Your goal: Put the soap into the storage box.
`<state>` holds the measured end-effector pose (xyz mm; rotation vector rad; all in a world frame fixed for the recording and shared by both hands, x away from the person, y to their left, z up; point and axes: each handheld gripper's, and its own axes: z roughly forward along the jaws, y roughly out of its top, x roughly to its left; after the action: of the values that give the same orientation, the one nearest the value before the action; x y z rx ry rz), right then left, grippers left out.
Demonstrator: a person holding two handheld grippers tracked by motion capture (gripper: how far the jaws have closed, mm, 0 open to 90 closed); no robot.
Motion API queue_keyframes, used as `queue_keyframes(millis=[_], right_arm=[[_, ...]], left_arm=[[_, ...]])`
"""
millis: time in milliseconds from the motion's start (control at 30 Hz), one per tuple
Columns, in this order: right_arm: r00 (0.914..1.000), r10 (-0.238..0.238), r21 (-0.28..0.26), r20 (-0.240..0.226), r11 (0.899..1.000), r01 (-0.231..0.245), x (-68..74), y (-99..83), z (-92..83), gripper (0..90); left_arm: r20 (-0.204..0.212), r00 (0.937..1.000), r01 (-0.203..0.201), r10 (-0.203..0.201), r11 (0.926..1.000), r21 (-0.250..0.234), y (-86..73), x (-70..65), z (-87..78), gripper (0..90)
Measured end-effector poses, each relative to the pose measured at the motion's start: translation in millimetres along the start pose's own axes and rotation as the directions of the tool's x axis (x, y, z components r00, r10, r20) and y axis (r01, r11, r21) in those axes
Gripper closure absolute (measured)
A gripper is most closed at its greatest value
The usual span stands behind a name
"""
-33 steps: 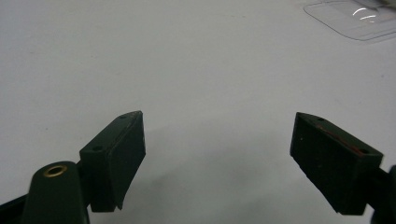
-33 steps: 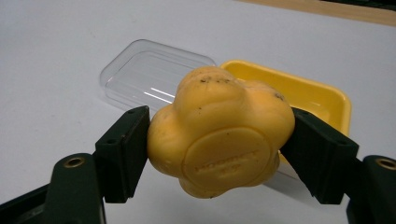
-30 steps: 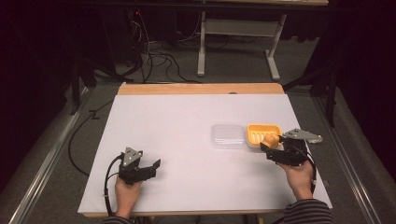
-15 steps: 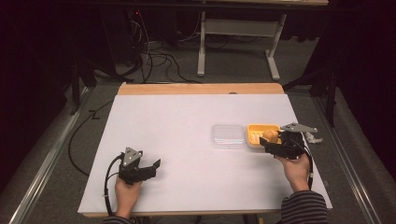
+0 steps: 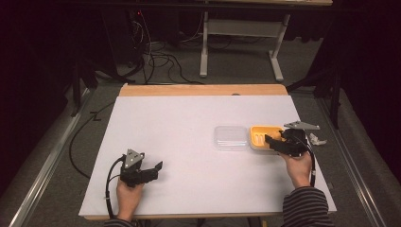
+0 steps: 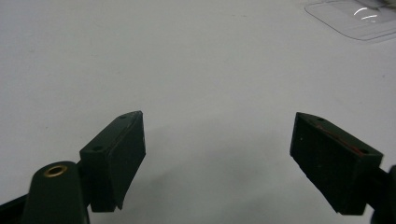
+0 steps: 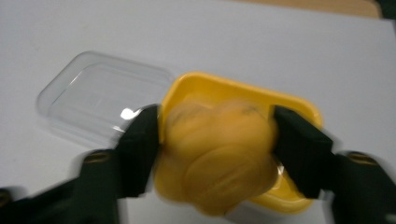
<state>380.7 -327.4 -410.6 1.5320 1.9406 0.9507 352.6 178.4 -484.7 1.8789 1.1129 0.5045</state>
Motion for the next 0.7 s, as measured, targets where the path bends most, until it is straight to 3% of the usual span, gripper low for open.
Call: queue_keyframes(millis=[200,700], right_arm=[[0.9988,-0.036,0.025,0.031,0.999,0.036,1.5,5.6,10.4,38.9],[0.9994,-0.007,0.030,0.033,1.000,0.006,-4.6,11.8,20.9,39.0]], left_arm=[[0.000,1.0000,0.001,-0.001,1.0000,-0.002,-0.1,0.0,-0.2,18.6],[-0.001,1.0000,0.004,-0.004,1.0000,0.000,0.0,0.3,0.0,18.6]])
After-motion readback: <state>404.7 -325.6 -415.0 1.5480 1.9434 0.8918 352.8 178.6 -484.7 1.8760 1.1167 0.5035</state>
